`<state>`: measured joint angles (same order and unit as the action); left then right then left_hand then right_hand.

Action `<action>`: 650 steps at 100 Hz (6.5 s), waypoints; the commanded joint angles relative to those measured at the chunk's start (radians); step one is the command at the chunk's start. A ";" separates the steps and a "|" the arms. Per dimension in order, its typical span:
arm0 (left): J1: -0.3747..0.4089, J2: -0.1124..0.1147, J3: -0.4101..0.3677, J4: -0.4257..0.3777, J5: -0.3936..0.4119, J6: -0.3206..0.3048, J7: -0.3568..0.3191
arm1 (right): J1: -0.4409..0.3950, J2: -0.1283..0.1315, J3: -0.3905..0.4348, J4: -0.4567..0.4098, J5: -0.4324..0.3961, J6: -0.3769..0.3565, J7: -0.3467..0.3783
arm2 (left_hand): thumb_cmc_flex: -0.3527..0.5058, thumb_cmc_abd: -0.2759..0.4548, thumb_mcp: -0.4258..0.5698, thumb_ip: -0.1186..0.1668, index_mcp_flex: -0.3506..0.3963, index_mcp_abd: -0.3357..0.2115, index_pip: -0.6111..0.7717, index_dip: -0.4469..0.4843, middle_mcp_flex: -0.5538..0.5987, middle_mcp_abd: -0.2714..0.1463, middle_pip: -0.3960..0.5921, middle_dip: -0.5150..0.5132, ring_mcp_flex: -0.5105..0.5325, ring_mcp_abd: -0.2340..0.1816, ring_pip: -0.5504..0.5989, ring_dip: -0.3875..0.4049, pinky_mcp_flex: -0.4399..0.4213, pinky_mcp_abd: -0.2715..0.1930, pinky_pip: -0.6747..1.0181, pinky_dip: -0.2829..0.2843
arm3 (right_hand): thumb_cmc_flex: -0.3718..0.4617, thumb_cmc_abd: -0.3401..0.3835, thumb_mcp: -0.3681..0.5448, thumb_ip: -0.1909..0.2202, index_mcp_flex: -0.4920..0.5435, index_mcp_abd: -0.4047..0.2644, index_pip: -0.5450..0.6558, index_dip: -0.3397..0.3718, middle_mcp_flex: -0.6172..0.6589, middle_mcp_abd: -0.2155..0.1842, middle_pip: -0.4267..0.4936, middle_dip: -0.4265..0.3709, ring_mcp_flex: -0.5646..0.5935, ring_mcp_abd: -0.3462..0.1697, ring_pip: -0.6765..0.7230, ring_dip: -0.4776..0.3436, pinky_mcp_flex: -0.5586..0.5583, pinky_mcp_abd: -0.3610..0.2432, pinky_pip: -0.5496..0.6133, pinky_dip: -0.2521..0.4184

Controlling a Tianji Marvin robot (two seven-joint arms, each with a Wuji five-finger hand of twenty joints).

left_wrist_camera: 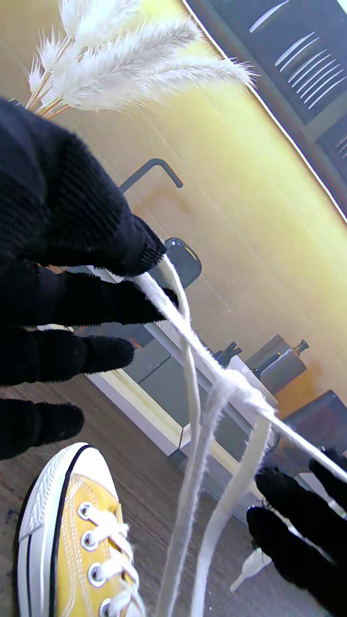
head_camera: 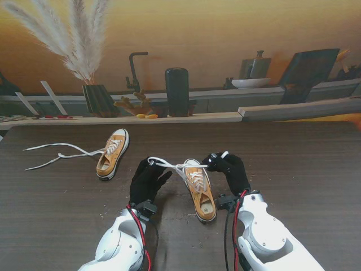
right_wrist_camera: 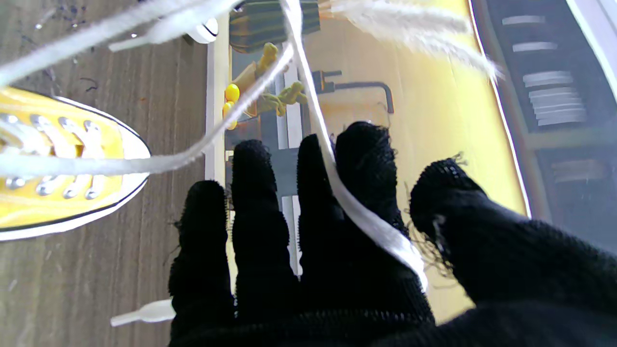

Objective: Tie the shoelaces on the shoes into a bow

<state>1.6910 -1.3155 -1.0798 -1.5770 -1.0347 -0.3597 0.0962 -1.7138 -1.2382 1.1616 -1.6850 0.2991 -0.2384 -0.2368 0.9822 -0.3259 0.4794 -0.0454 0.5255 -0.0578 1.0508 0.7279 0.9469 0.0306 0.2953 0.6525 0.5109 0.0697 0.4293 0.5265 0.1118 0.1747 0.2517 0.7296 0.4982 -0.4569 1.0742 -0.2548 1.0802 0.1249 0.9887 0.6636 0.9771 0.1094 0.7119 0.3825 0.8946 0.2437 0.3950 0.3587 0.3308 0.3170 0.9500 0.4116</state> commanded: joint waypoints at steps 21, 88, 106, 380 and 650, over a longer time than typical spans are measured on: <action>-0.048 -0.013 -0.030 0.102 -0.048 0.013 -0.121 | -0.022 -0.010 0.025 -0.030 0.161 0.056 0.050 | 0.176 0.026 -0.103 0.039 -0.085 -0.146 0.123 0.080 0.028 -0.035 0.126 0.411 0.033 -0.012 0.172 0.223 0.022 -0.018 0.066 0.112 | 0.011 0.008 0.001 0.032 0.017 0.013 0.003 0.075 0.129 0.046 0.198 0.190 0.143 0.018 0.242 0.143 0.071 0.118 0.248 0.212; -0.055 -0.001 -0.096 0.206 0.017 0.037 -0.223 | 0.000 -0.026 0.035 0.041 -0.148 0.128 -0.107 | 0.186 0.133 -0.161 0.121 -0.161 -0.131 0.174 0.202 -0.069 -0.022 0.566 0.530 0.003 0.011 0.503 0.428 -0.090 -0.044 0.719 0.196 | -0.157 -0.190 0.280 0.183 0.246 0.023 0.150 0.255 0.447 0.125 0.425 0.416 0.407 -0.018 1.185 0.450 0.842 0.074 1.041 0.462; -0.025 0.013 -0.104 0.196 0.068 0.031 -0.219 | -0.008 -0.027 0.049 0.041 -0.214 0.156 -0.140 | 0.190 0.134 -0.166 0.123 -0.161 -0.127 0.169 0.196 -0.074 -0.015 0.553 0.525 -0.005 0.013 0.494 0.422 -0.098 -0.048 0.716 0.179 | -0.148 -0.217 0.291 0.245 0.272 0.015 0.279 0.261 0.477 0.112 0.480 0.449 0.407 -0.031 1.229 0.506 0.846 0.049 1.080 0.491; 0.380 0.164 -0.274 -0.389 1.415 0.394 0.046 | -0.148 0.125 0.270 -0.011 -0.970 0.373 0.175 | -0.146 0.290 -0.436 0.141 -0.016 0.228 -0.906 -0.513 -0.551 0.142 -0.065 -0.153 -0.309 0.085 -0.157 0.070 -0.114 -0.032 -0.002 0.138 | -0.002 -0.077 0.115 0.214 -0.330 -0.083 -0.547 -0.250 -0.342 0.040 -0.060 -0.018 -0.215 -0.021 0.103 0.084 -0.071 0.002 0.030 0.162; 0.336 0.141 -0.219 -0.097 1.648 -0.073 0.368 | 0.097 0.042 -0.157 0.377 -1.034 0.216 -0.407 | -0.209 0.227 -0.369 0.154 0.102 0.068 -0.663 -0.337 -0.388 0.086 -0.076 -0.228 -0.133 0.099 -0.262 -0.058 -0.048 0.041 -0.043 -0.093 | 0.069 -0.143 0.020 -0.036 -0.121 -0.300 0.036 -0.145 -0.117 -0.038 0.021 0.081 -0.112 -0.055 0.075 0.061 -0.009 0.028 0.031 0.129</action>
<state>2.0202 -1.1724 -1.2989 -1.6647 0.6140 -0.4303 0.4761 -1.5968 -1.1983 0.9924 -1.2896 -0.7427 -0.0169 -0.6542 0.7806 -0.1161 0.1095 0.1075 0.6183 0.0772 0.3857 0.3785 0.5770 0.1287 0.2258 0.4458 0.4004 0.1712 0.1850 0.4730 0.0769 0.2264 0.2300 0.6205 0.5178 -0.6424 1.1306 -0.2759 0.9041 -0.1696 0.9497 0.4492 0.8399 0.0677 0.7048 0.4421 0.7647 0.1868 0.4588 0.4081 0.3186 0.3371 0.9664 0.5342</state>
